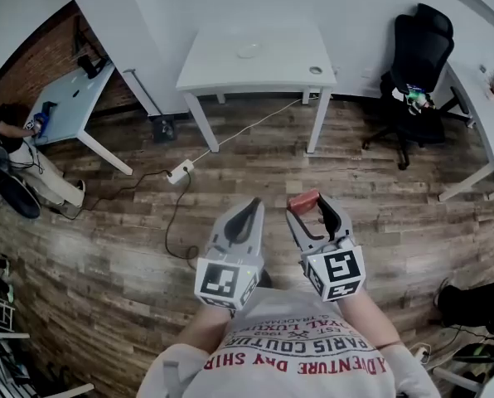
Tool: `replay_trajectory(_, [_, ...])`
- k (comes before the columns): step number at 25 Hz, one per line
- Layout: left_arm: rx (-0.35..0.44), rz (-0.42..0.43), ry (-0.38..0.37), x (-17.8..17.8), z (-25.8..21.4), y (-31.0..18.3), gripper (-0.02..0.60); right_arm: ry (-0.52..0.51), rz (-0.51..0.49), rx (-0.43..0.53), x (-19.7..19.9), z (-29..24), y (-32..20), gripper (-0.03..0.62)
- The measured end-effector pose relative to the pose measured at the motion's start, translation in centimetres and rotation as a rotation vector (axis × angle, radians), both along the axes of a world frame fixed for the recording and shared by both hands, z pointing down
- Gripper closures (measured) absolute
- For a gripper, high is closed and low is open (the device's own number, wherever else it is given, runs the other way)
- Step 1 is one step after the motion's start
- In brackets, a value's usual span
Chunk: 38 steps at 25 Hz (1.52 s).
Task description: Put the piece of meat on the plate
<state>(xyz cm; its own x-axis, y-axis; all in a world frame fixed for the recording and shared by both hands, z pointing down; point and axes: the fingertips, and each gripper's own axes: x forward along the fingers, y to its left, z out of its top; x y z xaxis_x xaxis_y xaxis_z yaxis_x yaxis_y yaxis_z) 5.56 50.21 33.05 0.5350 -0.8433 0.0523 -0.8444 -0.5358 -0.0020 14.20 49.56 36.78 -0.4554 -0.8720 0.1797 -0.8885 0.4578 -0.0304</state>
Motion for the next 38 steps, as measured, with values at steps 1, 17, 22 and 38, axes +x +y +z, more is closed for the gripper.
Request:
replay_trajectory(1, [-0.003, 0.0, -0.001, -0.2, 0.1, -0.2, 0.575, -0.004, 0.005, -0.006, -0.1, 0.1, -0.2, 0.315])
replay_trajectory(17, [-0.065, -0.011, 0.025, -4.4, 2.5, -8.7, 0.575, -0.004, 0.039, -0.068, -2.9, 1.6, -8.1, 0.315])
replay_trajectory(22, [-0.069, -0.013, 0.04, -7.1, 2.5, -13.7, 0.575, -0.014, 0.057, -0.085, -4.7, 1.8, -12.9, 0.315])
replay_trajectory(38, [-0.125, 0.014, 0.055, -10.5, 4.4, -26.0, 0.575, -0.015, 0.088, -0.11, -7.2, 2.5, -24.6, 0.315])
